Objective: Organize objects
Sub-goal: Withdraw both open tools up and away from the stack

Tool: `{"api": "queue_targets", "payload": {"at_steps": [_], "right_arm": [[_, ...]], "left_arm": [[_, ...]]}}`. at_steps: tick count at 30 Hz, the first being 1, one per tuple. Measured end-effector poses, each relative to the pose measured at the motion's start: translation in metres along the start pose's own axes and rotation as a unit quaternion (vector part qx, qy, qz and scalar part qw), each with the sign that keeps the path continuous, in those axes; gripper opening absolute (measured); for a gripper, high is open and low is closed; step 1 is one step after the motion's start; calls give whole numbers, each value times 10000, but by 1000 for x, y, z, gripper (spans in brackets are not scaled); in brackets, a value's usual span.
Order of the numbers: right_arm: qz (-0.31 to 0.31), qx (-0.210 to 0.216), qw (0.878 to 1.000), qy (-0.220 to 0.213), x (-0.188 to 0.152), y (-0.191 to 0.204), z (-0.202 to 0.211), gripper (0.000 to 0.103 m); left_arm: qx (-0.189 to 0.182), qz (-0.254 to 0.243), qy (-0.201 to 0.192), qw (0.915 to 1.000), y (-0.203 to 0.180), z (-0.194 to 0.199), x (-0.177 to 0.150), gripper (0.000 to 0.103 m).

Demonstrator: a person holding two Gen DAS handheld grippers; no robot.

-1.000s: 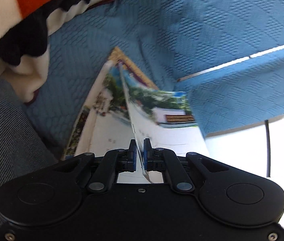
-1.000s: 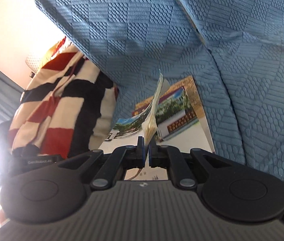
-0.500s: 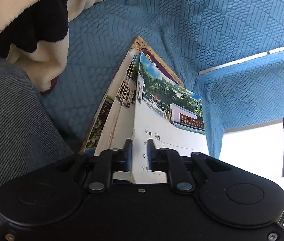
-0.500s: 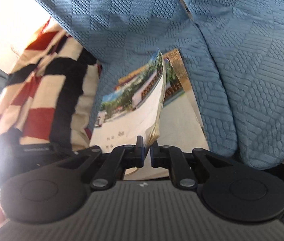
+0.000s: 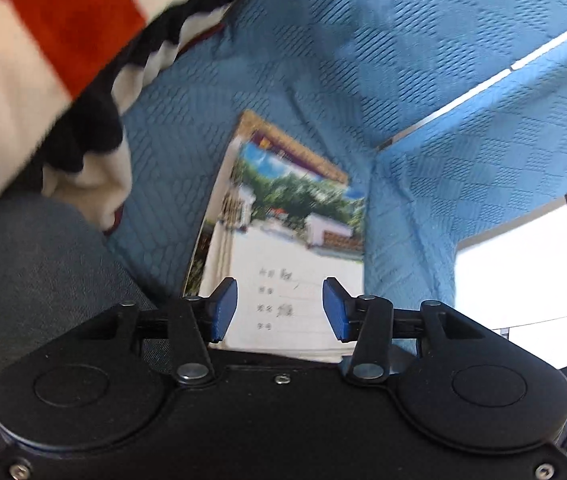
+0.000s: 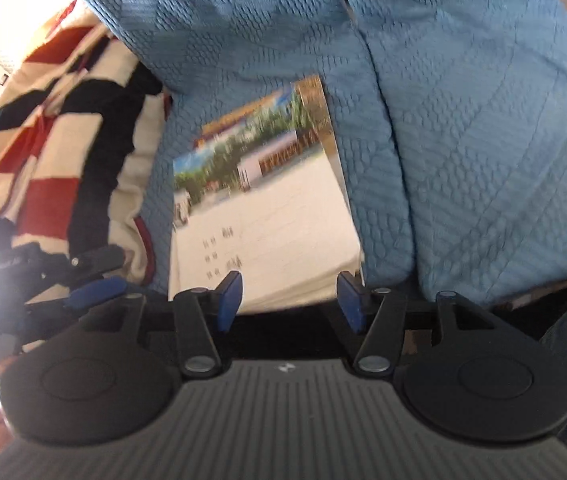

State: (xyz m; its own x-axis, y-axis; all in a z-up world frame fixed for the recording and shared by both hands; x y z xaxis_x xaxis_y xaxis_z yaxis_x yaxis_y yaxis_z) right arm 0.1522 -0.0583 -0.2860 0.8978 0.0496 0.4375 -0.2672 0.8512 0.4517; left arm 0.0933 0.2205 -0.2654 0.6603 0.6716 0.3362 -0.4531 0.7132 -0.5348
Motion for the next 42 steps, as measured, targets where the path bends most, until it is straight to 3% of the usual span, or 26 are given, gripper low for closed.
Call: {"api": "queue_targets", "payload": {"at_steps": [9, 13, 17, 20, 25, 31, 37, 39, 42], "right_arm": [[774, 277, 9899, -1156, 65, 45, 75, 56], [1092, 416, 9803, -1594, 79, 64, 110, 56], [1452, 367, 9693, -1948, 77, 79, 133, 56], [1559, 344, 9668, -1995, 68, 83, 141, 56], [1578, 304, 9679, -1931, 50, 84, 144, 55], [1548, 112, 9693, -1909, 34, 78, 146, 55], [1488, -34, 9708, -1880, 28, 69, 146, 67], [1465, -55, 9711, -1882, 27, 65, 146, 85], [1571, -167, 9685, -1926, 26, 62, 145, 89]], "left_arm": [[-233, -845, -852, 9925, -57, 70, 37, 52], [-223, -1270, -1280, 9834, -80, 97, 41, 60], [-88, -1488, -1469, 9779, -92, 113, 33, 60], [-61, -1527, -1528, 9764, -95, 123, 24, 65], [-61, -1532, -1503, 9767, -93, 133, 9, 83], [48, -1753, -1601, 9714, -93, 142, -4, 86], [146, -1969, -1509, 9686, -99, 142, -14, 93], [157, -1988, -1495, 9684, -101, 141, -17, 101], [82, -1861, -1583, 9697, -100, 143, -19, 102]]}}
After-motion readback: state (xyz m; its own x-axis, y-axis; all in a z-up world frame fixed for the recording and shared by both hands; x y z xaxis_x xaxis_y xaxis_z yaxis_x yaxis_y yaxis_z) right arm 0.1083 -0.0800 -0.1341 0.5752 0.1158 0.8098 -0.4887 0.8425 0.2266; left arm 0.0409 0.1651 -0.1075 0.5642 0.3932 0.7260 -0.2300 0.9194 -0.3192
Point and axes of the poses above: each gripper's, at about its wrist camera, not at the fingertips, and z roughly against the way its jaws point, y to its left, x to its top, the point moved 8 cm from there along -z, roughly the way its jaws point, and after that the axes turned 7 degrees about -y, right-handed, at the moved point
